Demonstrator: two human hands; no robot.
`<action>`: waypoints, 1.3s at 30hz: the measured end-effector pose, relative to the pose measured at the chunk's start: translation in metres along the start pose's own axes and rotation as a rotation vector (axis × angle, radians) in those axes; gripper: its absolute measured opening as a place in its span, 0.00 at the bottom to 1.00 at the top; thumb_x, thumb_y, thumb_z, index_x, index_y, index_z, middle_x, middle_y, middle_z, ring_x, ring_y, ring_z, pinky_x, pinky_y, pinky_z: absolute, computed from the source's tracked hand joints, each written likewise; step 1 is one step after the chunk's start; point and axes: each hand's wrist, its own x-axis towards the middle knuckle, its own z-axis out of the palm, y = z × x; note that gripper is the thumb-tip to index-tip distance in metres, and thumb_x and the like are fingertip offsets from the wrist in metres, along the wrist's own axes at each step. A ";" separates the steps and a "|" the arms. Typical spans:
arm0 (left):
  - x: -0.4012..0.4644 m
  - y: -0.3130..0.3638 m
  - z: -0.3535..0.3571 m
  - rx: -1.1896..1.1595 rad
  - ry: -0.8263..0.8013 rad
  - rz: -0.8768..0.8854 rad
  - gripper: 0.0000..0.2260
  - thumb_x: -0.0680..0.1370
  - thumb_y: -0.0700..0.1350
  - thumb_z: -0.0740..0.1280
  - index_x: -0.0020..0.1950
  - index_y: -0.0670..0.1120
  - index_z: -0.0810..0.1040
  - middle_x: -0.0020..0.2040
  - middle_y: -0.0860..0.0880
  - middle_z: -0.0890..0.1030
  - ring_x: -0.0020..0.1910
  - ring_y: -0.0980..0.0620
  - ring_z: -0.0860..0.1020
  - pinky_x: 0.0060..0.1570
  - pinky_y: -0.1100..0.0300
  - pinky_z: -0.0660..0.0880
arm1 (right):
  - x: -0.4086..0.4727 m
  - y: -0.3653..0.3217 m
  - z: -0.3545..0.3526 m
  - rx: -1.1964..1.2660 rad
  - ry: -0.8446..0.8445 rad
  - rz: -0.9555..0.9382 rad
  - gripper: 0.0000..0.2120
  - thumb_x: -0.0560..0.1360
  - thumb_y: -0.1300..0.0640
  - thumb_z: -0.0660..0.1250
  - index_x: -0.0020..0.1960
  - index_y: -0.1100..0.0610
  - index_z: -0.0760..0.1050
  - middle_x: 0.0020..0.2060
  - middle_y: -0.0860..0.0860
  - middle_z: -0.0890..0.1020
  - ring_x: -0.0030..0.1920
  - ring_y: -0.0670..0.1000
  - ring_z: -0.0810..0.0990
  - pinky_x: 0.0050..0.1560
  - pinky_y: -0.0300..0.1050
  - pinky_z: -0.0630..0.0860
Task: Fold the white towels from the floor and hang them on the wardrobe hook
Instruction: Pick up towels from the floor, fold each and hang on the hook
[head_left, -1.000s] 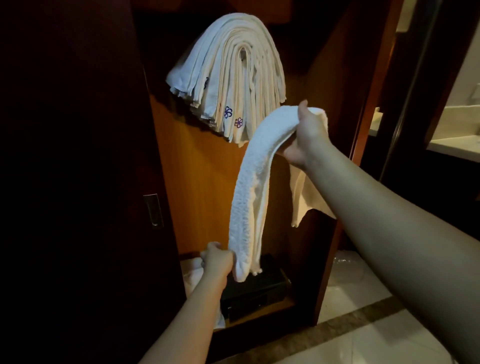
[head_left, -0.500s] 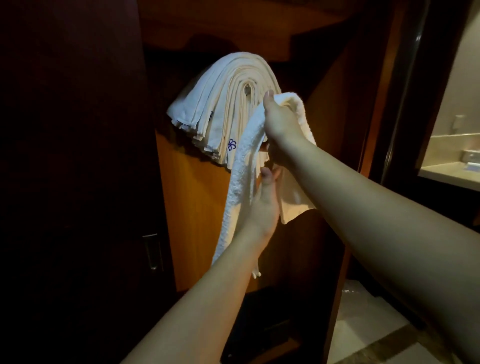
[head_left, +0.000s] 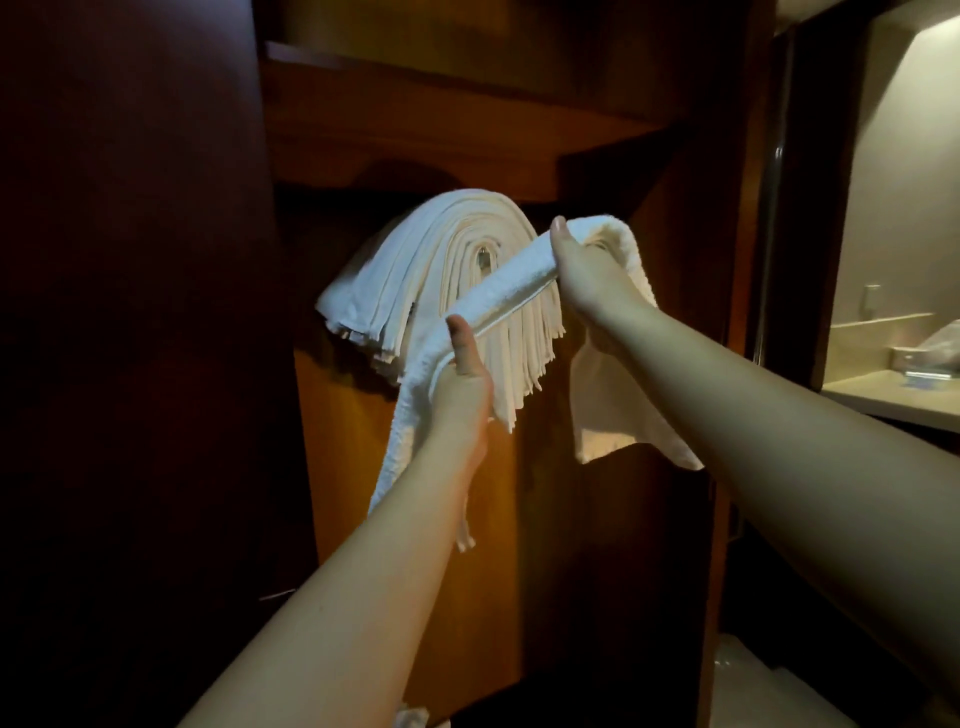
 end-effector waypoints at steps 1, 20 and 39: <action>0.007 0.006 -0.002 -0.008 0.007 0.002 0.45 0.50 0.89 0.47 0.42 0.52 0.74 0.39 0.51 0.77 0.40 0.50 0.75 0.49 0.51 0.72 | 0.007 0.005 -0.003 -0.079 -0.007 -0.026 0.35 0.83 0.35 0.50 0.73 0.64 0.69 0.52 0.58 0.81 0.53 0.51 0.78 0.56 0.45 0.67; 0.236 0.155 -0.008 0.615 0.169 0.509 0.41 0.78 0.72 0.42 0.73 0.43 0.71 0.61 0.38 0.79 0.61 0.44 0.77 0.67 0.53 0.69 | 0.259 0.029 0.008 -0.249 -0.129 -0.230 0.32 0.68 0.18 0.44 0.59 0.33 0.72 0.60 0.45 0.72 0.61 0.48 0.73 0.56 0.37 0.63; 0.389 0.159 -0.017 0.944 0.379 0.416 0.66 0.52 0.87 0.32 0.75 0.49 0.70 0.71 0.42 0.74 0.71 0.42 0.71 0.72 0.48 0.65 | 0.428 0.070 0.084 -0.186 -0.206 -0.405 0.26 0.78 0.28 0.53 0.65 0.41 0.76 0.55 0.40 0.73 0.55 0.42 0.71 0.58 0.37 0.64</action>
